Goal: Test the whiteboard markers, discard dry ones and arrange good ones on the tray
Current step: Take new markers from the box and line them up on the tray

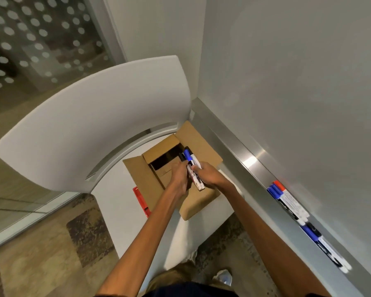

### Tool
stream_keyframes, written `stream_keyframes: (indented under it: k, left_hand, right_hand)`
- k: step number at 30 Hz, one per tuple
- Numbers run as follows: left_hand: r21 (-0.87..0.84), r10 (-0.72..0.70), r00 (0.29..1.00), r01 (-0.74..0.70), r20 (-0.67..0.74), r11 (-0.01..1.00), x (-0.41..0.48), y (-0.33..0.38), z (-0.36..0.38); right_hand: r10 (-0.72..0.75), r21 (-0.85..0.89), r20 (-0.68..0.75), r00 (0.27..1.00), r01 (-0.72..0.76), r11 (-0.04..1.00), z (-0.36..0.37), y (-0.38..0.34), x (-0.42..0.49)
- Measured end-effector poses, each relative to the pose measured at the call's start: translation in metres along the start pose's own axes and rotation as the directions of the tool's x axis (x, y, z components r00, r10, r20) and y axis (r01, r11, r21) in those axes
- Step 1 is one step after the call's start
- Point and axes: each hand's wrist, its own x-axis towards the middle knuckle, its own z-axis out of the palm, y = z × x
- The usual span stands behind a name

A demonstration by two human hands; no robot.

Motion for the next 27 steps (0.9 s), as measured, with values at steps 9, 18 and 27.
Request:
stream_keyframes:
  k: [9, 18, 27]
  left_hand:
    - [0.112, 0.139, 0.964, -0.167, 0.229, 0.980, -0.051, -0.047, 0.082]
    - [0.255, 0.088, 0.894, -0.218, 0.439, 0.942, -0.117, -0.117, 0.169]
    - [0.313, -0.059, 0.870, -0.113, 0.490, 0.943, -0.181, -0.190, 0.211]
  right_hand:
    - [-0.013, 0.024, -0.348, 0.937, 0.022, 0.999, -0.055, 0.060, -0.084]
    - [0.080, 0.029, -0.708, 0.702, -0.084, 0.996, -0.095, 0.149, -0.190]
    - [0.091, 0.072, -0.828, 0.553, -0.056, 0.996, -0.115, 0.244, -0.271]
